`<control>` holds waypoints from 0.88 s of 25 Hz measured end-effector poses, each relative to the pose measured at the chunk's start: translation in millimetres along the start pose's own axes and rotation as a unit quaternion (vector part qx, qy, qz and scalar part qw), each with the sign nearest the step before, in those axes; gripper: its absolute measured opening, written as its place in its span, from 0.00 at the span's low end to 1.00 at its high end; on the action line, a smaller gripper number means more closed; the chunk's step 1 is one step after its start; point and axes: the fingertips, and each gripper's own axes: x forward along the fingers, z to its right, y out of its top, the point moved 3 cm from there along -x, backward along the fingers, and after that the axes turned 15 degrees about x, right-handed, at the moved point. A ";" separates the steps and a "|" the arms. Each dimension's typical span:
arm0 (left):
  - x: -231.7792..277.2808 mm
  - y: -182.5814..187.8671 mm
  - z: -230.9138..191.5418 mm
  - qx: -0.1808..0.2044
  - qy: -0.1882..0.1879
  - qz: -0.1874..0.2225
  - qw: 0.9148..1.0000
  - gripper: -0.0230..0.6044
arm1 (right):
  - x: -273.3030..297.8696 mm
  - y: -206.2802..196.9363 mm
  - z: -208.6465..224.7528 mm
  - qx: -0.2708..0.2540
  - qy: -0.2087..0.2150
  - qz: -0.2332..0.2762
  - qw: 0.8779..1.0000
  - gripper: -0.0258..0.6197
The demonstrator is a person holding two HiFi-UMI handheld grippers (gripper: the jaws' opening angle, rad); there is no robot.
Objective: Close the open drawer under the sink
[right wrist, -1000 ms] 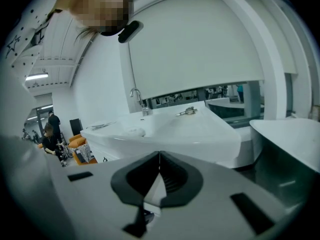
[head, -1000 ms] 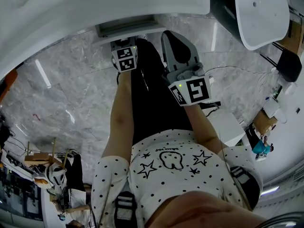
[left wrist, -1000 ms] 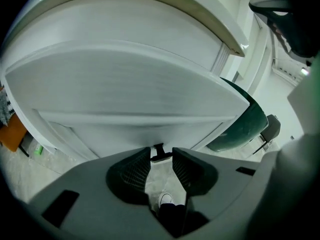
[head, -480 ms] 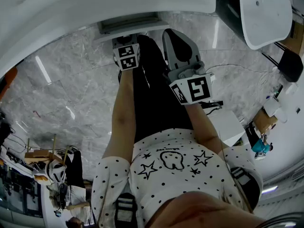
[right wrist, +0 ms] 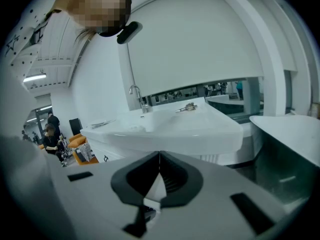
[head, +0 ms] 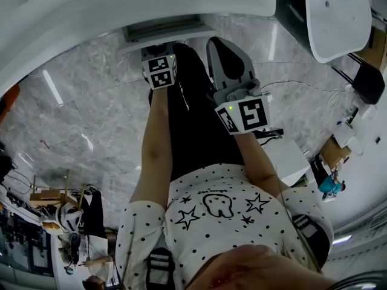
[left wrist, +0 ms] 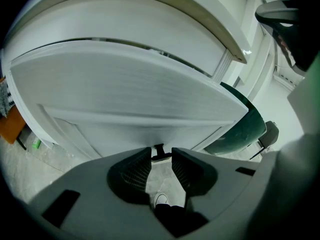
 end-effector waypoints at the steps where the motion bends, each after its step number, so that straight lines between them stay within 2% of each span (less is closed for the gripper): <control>1: -0.3 0.3 -0.1 -0.001 0.000 0.000 1.000 0.24 | 0.1 -0.3 0.0 0.001 0.000 -0.001 1.000 0.06; 22: -2.3 2.2 -2.0 0.014 -0.002 -0.009 1.000 0.23 | -4.6 -5.7 6.3 0.002 -0.004 -0.010 1.000 0.06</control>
